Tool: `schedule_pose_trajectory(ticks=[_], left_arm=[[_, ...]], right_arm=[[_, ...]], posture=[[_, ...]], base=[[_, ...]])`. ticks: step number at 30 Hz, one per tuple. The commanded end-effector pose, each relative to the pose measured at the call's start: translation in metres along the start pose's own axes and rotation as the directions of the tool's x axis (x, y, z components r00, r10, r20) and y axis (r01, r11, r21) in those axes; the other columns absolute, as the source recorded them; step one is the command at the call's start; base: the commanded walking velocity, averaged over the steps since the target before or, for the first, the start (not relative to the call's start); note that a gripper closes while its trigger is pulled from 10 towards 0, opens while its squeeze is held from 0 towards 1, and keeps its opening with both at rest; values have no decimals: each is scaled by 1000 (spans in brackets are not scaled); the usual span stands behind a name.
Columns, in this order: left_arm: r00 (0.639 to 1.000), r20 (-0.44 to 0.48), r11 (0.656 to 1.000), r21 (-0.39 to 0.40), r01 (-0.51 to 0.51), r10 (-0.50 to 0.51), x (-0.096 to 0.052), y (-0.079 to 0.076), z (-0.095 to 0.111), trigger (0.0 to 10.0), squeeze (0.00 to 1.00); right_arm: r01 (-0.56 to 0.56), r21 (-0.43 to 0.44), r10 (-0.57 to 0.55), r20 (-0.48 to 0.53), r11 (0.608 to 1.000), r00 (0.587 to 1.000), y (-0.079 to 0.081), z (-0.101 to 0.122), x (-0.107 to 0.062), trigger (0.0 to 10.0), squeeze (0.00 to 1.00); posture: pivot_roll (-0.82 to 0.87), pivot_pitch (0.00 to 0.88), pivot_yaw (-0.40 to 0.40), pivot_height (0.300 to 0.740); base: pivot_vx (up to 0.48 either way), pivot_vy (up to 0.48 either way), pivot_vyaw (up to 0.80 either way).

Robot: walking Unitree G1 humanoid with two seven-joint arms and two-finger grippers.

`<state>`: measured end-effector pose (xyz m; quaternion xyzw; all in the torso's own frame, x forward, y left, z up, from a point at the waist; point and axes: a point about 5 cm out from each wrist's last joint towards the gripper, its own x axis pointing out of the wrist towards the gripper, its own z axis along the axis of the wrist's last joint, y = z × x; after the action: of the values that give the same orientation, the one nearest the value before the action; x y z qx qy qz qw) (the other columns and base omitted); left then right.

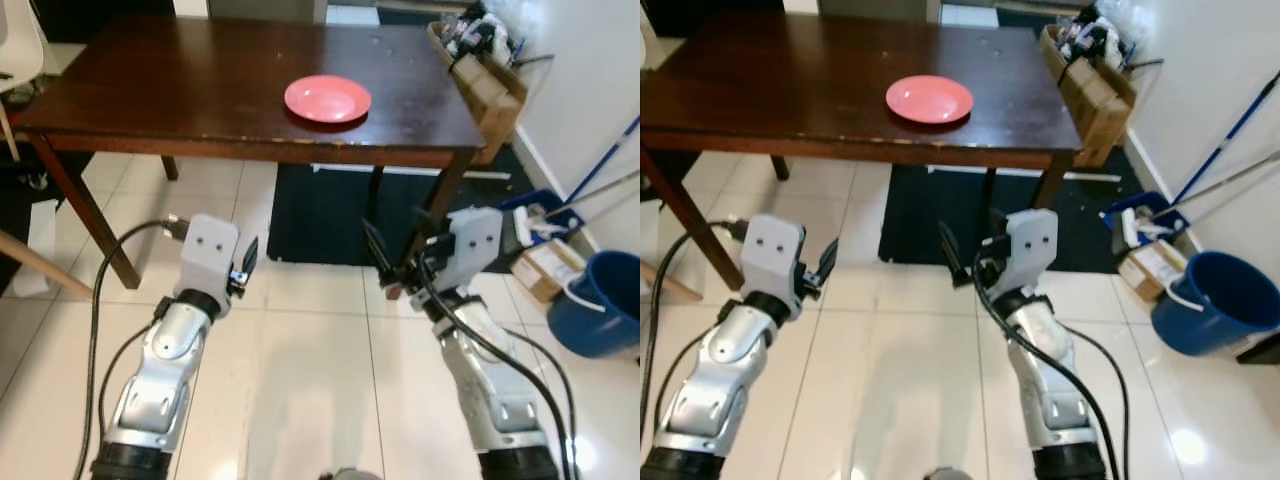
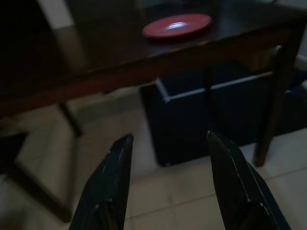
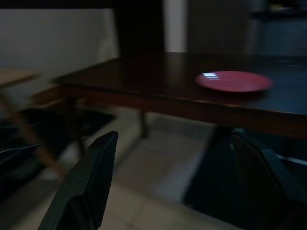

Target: Setting the table

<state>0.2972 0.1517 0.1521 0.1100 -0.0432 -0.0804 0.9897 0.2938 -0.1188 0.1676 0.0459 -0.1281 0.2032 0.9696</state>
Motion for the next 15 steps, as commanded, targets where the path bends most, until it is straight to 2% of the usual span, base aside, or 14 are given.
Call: schedule_pose_trajectory(ticks=[1,15], left_arm=[[1000,-28,1000,1,2,-2,-2,-1,-7,10000,0],[1000,-15,999,-25,25,-25,-1,-6,-4,10000,0]], right_arm=[[11,-3,-12,-9,1000,1000,-3,-2,-2,10000,0],[20,-3,-20,-6,1000,1000,-5,-1,-2,10000,0]], posture=[[-115,0,20,740],[-120,0,22,740]], base=[[-251,0,0],[0,0,0]])
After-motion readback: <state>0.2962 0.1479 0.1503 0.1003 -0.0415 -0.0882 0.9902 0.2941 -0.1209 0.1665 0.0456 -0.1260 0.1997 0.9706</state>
